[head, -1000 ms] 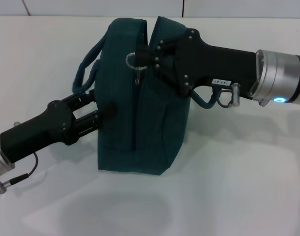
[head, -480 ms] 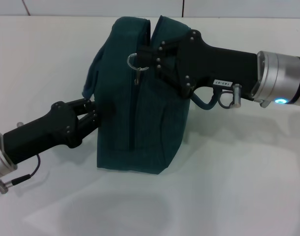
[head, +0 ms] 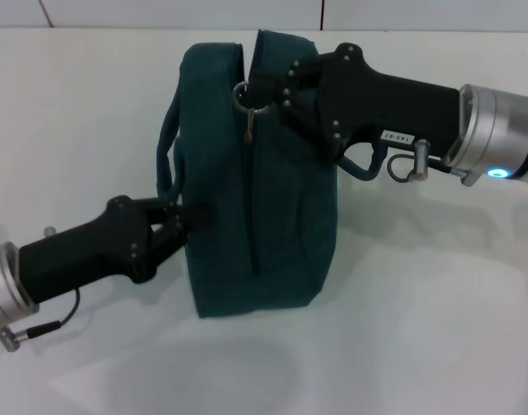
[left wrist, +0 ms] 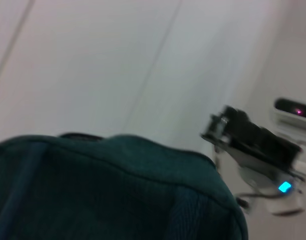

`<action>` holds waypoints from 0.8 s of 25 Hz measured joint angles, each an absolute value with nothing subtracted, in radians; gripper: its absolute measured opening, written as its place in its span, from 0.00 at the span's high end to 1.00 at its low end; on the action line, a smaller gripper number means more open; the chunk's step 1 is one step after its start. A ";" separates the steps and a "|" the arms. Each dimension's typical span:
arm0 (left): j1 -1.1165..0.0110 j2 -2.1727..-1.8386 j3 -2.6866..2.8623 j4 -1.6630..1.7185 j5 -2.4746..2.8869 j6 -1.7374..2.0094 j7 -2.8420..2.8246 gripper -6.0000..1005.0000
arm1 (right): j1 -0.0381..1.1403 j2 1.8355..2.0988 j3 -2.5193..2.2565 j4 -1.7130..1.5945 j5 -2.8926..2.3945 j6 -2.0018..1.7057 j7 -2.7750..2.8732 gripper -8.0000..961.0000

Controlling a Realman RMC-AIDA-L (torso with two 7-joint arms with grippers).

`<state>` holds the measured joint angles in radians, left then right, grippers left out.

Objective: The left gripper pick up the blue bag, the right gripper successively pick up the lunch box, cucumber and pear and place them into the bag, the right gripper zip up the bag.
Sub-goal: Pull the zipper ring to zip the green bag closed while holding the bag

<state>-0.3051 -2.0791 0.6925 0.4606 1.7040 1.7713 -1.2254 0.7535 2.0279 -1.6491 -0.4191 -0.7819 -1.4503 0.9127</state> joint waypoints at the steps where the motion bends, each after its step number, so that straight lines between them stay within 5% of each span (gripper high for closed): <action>1: -0.307 -2.078 0.704 0.463 1.708 1.776 -1.228 0.90 | 0.753 2.028 -1.648 -0.419 -0.778 -1.447 0.913 0.98; 20: -0.334 -2.056 0.759 0.467 1.806 1.906 -1.245 0.91 | 0.747 2.028 -1.627 -0.425 -0.732 -1.366 0.908 0.98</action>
<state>-0.3343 -2.0564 0.7585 0.4669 1.8063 1.9056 -1.2448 0.7473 2.0279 -1.6272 -0.4249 -0.7323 -1.3660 0.9084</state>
